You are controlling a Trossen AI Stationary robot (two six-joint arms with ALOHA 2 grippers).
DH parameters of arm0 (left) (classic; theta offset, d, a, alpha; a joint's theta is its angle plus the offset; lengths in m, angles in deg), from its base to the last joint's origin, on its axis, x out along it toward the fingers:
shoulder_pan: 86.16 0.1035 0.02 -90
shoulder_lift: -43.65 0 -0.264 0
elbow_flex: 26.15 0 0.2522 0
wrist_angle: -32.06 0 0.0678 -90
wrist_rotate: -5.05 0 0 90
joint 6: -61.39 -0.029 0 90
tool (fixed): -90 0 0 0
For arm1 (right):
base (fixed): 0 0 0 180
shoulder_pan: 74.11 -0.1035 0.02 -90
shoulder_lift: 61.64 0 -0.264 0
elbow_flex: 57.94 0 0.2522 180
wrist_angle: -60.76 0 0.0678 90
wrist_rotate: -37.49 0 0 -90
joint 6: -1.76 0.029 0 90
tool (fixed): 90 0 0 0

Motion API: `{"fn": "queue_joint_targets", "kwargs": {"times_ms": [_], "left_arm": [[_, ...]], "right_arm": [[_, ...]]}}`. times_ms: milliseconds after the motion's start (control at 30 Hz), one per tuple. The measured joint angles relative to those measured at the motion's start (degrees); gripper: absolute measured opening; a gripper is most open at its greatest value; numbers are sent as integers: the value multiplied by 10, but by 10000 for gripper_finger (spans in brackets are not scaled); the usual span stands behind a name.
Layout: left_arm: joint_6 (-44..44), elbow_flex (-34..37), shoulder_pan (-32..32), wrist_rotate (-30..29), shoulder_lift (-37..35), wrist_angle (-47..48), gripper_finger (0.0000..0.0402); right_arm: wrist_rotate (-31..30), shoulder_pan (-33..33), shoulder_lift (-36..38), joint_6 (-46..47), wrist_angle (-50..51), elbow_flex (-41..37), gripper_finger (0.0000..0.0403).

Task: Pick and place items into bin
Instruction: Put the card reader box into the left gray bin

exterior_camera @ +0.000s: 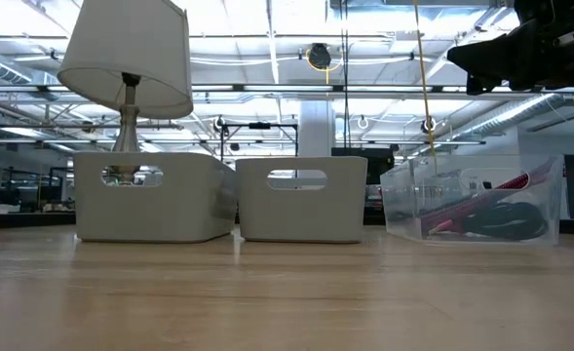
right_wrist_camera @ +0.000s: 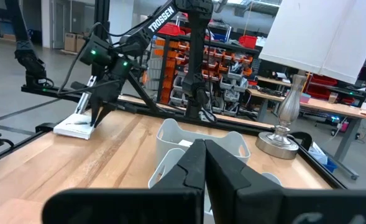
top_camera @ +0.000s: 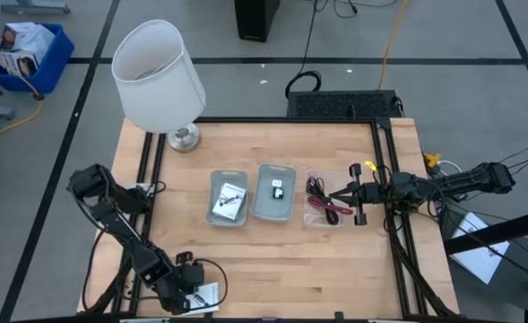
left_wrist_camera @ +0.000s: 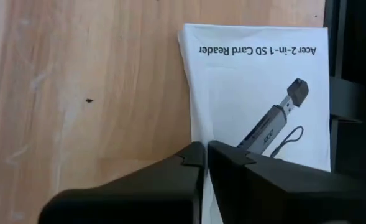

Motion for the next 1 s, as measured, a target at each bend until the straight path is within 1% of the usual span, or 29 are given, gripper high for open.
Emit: {"fn": "queue_joint_targets", "kwargs": {"times_ms": [100,200,233,400,433,533,600,667,700,767,900,1000], "left_arm": [[-13,3,0,-14,-19,0,11],[-28,6,5,-58,-54,18,7],[-34,8,9,-83,-69,28,8],[-75,4,34,-205,-153,17,5],[-83,5,43,-226,-169,19,5],[-102,4,79,-314,-222,21,9],[-80,3,108,-368,-253,45,6],[-17,4,144,-412,-281,89,5],[19,4,166,-424,-292,110,6],[74,3,210,-422,-307,151,5],[118,3,295,-341,-310,178,5],[131,3,344,-295,-297,170,6]], "right_arm": [[0,0,0,0,0,0,0],[0,0,0,0,0,0,0],[0,0,0,0,0,0,0],[0,0,0,0,-9,0,0],[0,0,0,0,-11,0,0],[0,0,0,0,-15,0,0],[0,0,0,-1,-18,0,0],[0,0,0,-3,-18,0,0],[0,0,0,-3,-20,0,0],[0,0,0,-7,-28,0,0],[0,0,0,-1,-53,0,0],[0,-1,0,0,-48,0,0]]}}
